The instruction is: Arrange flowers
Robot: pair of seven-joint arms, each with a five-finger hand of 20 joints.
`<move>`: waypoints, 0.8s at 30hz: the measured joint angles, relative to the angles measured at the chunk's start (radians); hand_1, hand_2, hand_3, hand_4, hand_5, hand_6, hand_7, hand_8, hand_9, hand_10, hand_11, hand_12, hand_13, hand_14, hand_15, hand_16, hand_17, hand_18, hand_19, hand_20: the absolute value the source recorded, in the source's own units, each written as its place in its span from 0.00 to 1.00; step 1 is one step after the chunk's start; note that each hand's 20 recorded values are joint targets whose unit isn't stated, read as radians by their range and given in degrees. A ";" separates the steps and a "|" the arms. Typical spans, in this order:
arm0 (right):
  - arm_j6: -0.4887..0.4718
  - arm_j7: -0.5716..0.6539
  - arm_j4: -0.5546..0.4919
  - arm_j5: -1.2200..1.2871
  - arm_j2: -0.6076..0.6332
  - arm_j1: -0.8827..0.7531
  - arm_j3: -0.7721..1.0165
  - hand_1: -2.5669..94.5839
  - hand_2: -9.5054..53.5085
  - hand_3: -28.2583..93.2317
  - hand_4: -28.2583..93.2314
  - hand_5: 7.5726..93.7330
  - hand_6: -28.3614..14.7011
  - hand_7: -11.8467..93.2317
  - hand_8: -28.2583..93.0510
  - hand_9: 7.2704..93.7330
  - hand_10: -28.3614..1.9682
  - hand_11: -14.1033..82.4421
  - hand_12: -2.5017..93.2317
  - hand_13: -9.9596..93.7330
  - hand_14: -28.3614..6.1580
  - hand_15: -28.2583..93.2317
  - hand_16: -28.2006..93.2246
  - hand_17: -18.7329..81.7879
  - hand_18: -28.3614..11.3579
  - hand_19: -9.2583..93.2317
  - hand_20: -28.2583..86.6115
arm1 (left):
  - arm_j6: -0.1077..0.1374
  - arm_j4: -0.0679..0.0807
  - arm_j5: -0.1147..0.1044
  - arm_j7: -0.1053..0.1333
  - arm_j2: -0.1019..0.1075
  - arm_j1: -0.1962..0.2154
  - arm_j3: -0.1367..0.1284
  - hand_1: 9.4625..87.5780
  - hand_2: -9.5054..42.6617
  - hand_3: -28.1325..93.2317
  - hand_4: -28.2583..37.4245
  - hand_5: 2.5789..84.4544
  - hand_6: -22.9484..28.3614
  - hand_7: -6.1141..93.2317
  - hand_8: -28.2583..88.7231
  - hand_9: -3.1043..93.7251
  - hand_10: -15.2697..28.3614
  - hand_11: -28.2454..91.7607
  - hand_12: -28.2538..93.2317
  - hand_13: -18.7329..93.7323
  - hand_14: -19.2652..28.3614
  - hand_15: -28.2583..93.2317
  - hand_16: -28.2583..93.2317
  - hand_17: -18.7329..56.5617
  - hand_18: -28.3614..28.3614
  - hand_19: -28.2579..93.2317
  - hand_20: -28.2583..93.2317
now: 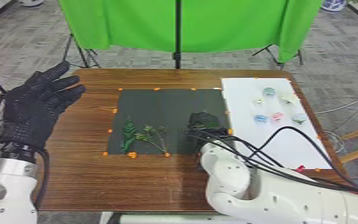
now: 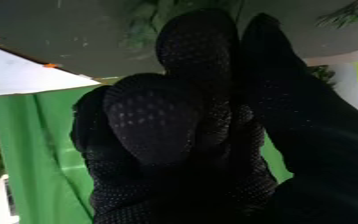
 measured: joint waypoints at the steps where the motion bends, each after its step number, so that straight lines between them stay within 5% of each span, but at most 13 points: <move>1: 0.002 0.001 0.000 -0.001 0.002 0.000 0.002 0.49 0.00 0.82 0.03 0.77 0.54 0.42 0.32 0.89 0.54 0.60 0.26 0.91 0.69 0.79 0.40 0.71 0.22 1.00 0.48 | 0.000 0.000 0.000 0.000 0.000 0.001 0.000 0.16 0.38 0.86 0.01 0.44 0.67 0.19 0.17 0.36 0.83 0.49 0.32 0.37 0.97 0.67 0.15 0.12 0.91 0.71 0.30; 8: 0.029 0.000 -0.007 -0.002 0.021 0.013 0.005 0.44 0.00 0.85 0.03 0.73 0.52 0.42 0.29 0.84 0.49 0.63 0.25 0.90 0.69 0.80 0.39 0.71 0.22 1.00 0.48 | 0.001 -0.001 0.000 0.002 0.001 0.007 -0.003 0.16 0.38 0.86 0.01 0.44 0.67 0.19 0.17 0.36 0.83 0.49 0.32 0.37 0.97 0.67 0.15 0.12 0.91 0.71 0.30; 11: 0.044 -0.002 -0.014 0.001 0.028 0.027 0.005 0.40 0.01 0.86 0.05 0.72 0.51 0.42 0.14 0.81 0.45 0.61 0.23 0.88 0.66 0.80 0.38 0.69 0.22 1.00 0.45 | 0.002 -0.001 -0.001 0.004 0.003 0.008 -0.003 0.16 0.38 0.86 0.01 0.44 0.67 0.19 0.17 0.36 0.83 0.49 0.32 0.37 0.97 0.67 0.15 0.12 0.91 0.71 0.30; 14: 0.082 -0.011 -0.022 0.001 0.039 0.043 0.007 0.39 0.04 0.87 0.05 0.69 0.50 0.40 0.13 0.78 0.41 0.57 0.21 0.84 0.61 0.80 0.37 0.65 0.21 1.00 0.39 | 0.001 0.000 -0.001 0.009 0.008 0.006 0.001 0.15 0.37 0.86 0.01 0.44 0.67 0.19 0.17 0.36 0.82 0.48 0.32 0.37 0.97 0.66 0.15 0.12 0.91 0.71 0.30; 19: 0.185 -0.037 -0.056 0.004 0.093 0.049 0.062 0.39 0.05 0.87 0.05 0.65 0.49 0.37 0.13 0.75 0.39 0.50 0.20 0.82 0.59 0.79 0.36 0.63 0.22 1.00 0.35 | -0.014 0.022 -0.001 0.002 0.027 -0.046 0.052 0.14 0.37 0.86 0.00 0.43 0.65 0.18 0.17 0.35 0.81 0.47 0.31 0.37 0.97 0.66 0.15 0.12 0.91 0.71 0.30; 24: 0.227 -0.042 -0.072 0.005 0.181 0.042 0.121 0.39 0.06 0.88 0.05 0.64 0.50 0.35 0.13 0.73 0.37 0.46 0.19 0.81 0.59 0.79 0.36 0.63 0.21 1.00 0.33 | -0.063 0.043 0.005 -0.013 0.043 -0.116 0.097 0.13 0.37 0.85 0.00 0.41 0.63 0.17 0.17 0.34 0.78 0.44 0.31 0.36 0.96 0.64 0.15 0.11 0.91 0.69 0.30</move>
